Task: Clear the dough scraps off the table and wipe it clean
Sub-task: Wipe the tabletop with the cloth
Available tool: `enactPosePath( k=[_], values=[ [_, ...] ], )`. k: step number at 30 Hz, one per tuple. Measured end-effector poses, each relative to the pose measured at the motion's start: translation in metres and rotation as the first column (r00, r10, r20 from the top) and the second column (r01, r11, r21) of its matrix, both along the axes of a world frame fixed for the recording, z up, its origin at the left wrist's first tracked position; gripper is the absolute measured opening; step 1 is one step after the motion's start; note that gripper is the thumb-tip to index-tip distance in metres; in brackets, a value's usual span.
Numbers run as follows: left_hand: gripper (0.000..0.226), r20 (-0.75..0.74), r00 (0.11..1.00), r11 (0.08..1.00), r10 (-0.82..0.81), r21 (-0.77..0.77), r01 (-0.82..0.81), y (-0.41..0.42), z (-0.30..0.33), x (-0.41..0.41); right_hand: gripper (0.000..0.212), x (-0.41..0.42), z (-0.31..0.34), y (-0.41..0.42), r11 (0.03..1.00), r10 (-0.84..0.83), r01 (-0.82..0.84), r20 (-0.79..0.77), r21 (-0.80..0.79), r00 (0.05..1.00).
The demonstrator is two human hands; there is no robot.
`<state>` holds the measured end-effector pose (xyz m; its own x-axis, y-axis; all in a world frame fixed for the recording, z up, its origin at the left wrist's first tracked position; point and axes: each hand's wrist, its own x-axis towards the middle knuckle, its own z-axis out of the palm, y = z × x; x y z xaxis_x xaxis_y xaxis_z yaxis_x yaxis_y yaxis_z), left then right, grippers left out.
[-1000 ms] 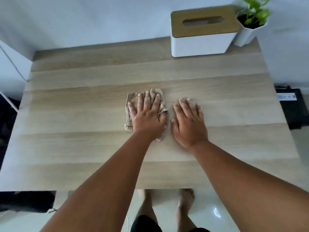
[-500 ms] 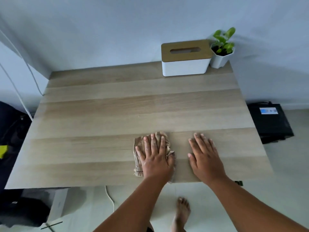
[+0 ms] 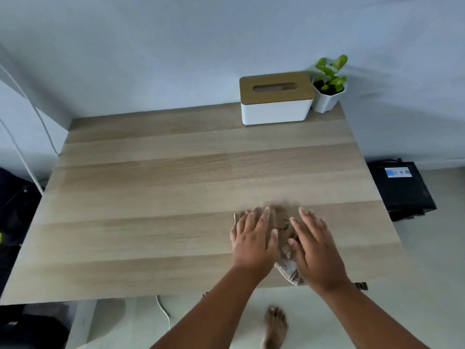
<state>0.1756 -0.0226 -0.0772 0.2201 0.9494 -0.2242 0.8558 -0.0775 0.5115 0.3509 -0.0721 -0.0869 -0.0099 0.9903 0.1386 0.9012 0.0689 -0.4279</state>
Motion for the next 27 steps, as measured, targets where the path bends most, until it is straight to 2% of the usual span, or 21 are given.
enactPosePath(
  k=[2,4,8,11,17,22,27],
  values=[
    [0.065,-0.019,0.999,0.994,0.046,0.096,-0.044,0.011,-0.002,-0.038,0.057,-0.024,-0.003,0.007,0.996,0.092,-0.092,0.018,0.009,0.996],
    [0.067,-0.045,0.996,0.992,0.076,0.102,-0.071,0.026,-0.007,-0.074,0.065,-0.047,-0.009,0.011,0.988,0.151,-0.149,0.067,-0.039,0.986],
    [0.069,-0.132,0.991,0.983,0.034,0.182,-0.010,0.066,-0.018,-0.120,0.082,-0.083,-0.020,0.019,0.981,0.140,-0.099,0.266,-0.164,0.954],
    [0.073,-0.189,0.980,0.979,0.061,0.202,-0.022,0.100,-0.024,-0.141,0.078,-0.099,-0.026,0.032,0.979,0.087,-0.017,0.339,-0.203,0.937],
    [0.081,-0.303,0.948,0.979,0.101,0.199,-0.041,0.147,-0.037,-0.168,0.067,-0.109,-0.029,0.068,0.982,0.039,0.029,0.353,-0.184,0.935],
    [0.080,-0.319,0.940,0.964,0.122,0.263,-0.036,0.147,-0.049,-0.170,0.065,-0.113,-0.028,0.115,0.985,0.015,0.047,0.356,-0.163,0.934],
    [0.080,-0.324,0.940,0.966,0.110,0.259,-0.024,0.149,-0.047,-0.171,0.063,-0.120,-0.024,0.178,0.979,-0.053,0.114,0.331,-0.168,0.942]
  ],
)
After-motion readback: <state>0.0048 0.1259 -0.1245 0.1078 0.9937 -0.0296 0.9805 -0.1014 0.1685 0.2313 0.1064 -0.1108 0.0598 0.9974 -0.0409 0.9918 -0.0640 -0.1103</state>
